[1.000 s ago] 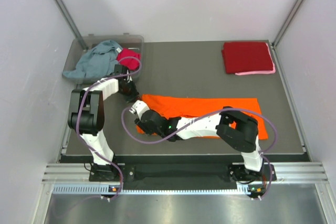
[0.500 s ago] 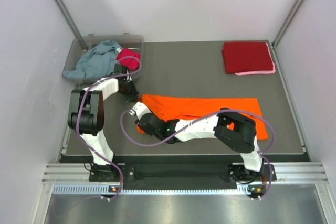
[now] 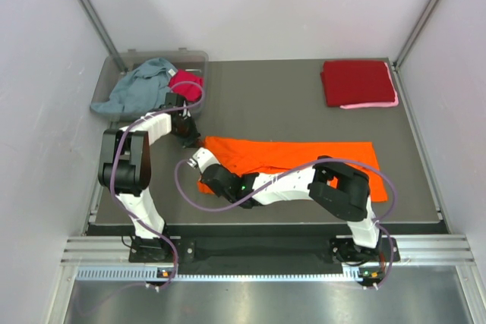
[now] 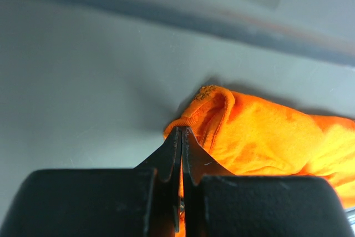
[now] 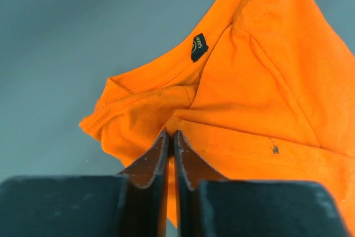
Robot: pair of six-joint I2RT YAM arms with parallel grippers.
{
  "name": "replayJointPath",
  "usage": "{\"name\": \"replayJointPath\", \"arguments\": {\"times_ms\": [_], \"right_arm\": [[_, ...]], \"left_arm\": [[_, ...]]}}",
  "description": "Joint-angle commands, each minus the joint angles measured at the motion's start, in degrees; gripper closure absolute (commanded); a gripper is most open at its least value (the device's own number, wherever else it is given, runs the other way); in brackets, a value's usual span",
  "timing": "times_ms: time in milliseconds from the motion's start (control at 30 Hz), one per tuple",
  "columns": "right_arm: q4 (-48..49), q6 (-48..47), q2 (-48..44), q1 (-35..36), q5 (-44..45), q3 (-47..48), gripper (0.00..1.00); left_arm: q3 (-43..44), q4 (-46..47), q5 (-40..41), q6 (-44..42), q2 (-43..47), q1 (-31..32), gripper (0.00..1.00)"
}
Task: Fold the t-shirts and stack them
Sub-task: Fold the tshirt
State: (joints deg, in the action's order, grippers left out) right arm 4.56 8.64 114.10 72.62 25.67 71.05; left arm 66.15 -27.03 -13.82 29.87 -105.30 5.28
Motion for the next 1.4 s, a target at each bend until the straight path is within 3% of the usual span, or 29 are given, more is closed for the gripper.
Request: {"name": "replayJointPath", "arguments": {"times_ms": [0,700,1367], "right_arm": [[0.5,1.1,-0.5,0.9,0.3,0.9,1.0],[0.9,2.0,-7.3,0.9,0.3,-4.1,1.0],[5.0,8.1,-7.7,0.9,-1.4,-7.2,1.0]], "left_arm": [[1.1,1.2,2.0,-0.7,0.8,-0.4,1.0],[2.8,0.4,5.6,-0.9,-1.8,-0.4,1.0],[3.7,0.0,7.0,-1.0,-4.0,-0.4,1.0]]}}
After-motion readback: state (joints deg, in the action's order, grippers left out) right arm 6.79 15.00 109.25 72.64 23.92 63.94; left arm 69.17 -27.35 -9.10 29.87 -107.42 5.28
